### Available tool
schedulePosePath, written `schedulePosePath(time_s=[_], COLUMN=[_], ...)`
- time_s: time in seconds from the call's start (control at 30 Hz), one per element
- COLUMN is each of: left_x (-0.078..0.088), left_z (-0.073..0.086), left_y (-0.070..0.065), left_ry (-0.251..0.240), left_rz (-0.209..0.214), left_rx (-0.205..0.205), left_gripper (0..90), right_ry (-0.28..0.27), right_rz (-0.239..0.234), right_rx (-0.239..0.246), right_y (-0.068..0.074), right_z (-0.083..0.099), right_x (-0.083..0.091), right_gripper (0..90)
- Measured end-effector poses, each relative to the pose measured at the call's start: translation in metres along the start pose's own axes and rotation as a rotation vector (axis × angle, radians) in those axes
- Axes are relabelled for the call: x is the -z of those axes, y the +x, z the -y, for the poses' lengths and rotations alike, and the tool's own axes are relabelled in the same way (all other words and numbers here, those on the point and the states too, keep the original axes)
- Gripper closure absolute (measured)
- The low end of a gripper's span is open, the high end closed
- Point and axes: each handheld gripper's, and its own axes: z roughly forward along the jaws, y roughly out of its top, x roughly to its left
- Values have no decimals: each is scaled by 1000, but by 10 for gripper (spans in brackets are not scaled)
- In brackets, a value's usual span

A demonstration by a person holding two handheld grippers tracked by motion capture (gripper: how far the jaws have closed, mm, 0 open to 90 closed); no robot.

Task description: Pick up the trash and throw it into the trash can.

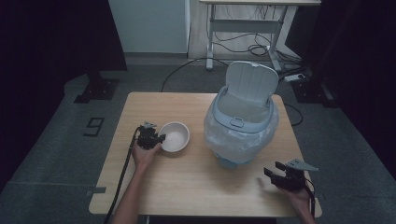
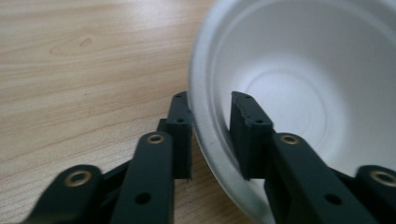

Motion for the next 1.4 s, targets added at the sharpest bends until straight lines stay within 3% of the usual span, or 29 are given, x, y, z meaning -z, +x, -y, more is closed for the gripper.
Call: schedulePosePath(time_s=[0.47, 0.87, 1.4], left_x=[26, 53, 99], left_z=[3, 3, -11], left_y=[-1, -9, -21], left_ry=[-125, -200, -324], left_rz=[83, 110, 171], left_rx=[22, -25, -40], left_gripper=[826, 829, 829], right_ry=[-9, -5, -5], right_rz=[4, 1, -1], right_rx=[-6, -17, -23], right_y=[-2, -3, -4], right_z=[0, 0, 0], right_x=[2, 1, 1], right_gripper=[353, 354, 356])
